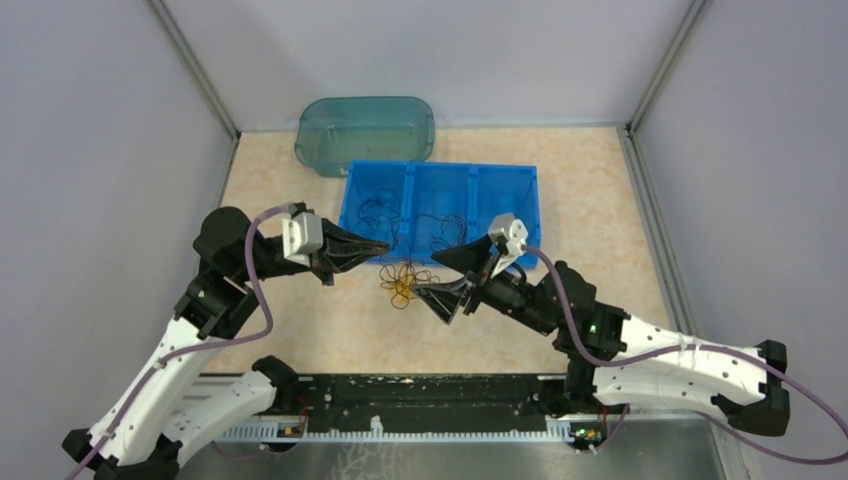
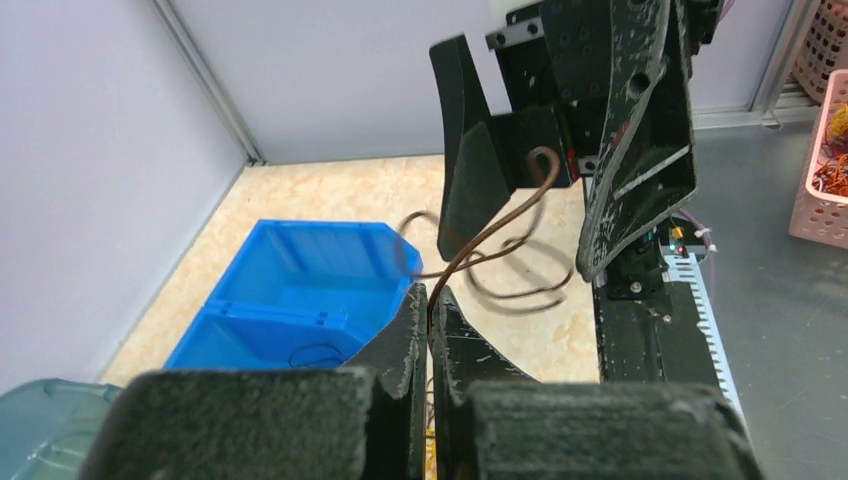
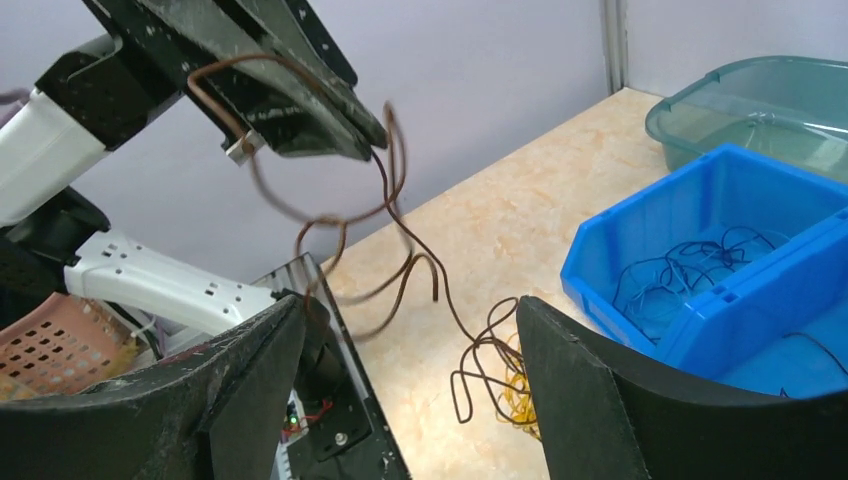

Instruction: Untangle the cables

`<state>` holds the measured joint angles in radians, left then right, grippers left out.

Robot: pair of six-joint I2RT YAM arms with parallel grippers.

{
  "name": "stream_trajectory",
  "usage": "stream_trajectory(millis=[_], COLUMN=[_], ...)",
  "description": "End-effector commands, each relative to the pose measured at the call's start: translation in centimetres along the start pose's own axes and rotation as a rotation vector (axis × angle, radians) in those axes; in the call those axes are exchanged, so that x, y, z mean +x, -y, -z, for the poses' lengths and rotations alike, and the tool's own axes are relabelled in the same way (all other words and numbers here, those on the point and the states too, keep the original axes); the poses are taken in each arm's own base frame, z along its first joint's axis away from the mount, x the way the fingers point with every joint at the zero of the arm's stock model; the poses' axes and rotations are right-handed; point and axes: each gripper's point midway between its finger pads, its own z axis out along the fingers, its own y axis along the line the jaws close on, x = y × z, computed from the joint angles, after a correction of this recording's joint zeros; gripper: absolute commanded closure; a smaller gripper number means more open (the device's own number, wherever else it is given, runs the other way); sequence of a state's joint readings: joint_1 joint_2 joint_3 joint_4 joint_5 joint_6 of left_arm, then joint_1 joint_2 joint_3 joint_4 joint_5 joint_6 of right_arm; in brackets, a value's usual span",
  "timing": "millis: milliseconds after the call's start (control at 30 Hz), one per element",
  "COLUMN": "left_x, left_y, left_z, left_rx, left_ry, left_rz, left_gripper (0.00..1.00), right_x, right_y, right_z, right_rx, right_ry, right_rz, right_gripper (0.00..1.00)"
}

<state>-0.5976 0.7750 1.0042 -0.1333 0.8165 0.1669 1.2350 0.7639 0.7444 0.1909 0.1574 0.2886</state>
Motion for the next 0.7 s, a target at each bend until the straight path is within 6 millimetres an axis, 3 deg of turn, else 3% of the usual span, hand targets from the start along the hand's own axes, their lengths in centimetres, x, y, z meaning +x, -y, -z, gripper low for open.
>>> stream_trajectory(millis=[0, 300, 667], left_x=[-2.2, -5.0, -7.1], left_y=[0.3, 0.4, 0.7], left_z=[0.0, -0.2, -0.2], left_rx=[0.039, 0.062, 0.086], left_ry=[0.034, 0.077, 0.108], left_rz=[-0.035, -0.038, -0.012], left_gripper=[1.00, 1.00, 1.00], right_x=[0.0, 0.6, 0.2], right_y=[-0.6, -1.3, -2.0], right_z=[0.3, -3.7, -8.0], right_rx=[-0.044, -0.072, -0.087], right_ry=[0.022, 0.042, 0.136], right_rz=[0.018, 0.075, 0.056], right_gripper=[0.22, 0.23, 0.35])
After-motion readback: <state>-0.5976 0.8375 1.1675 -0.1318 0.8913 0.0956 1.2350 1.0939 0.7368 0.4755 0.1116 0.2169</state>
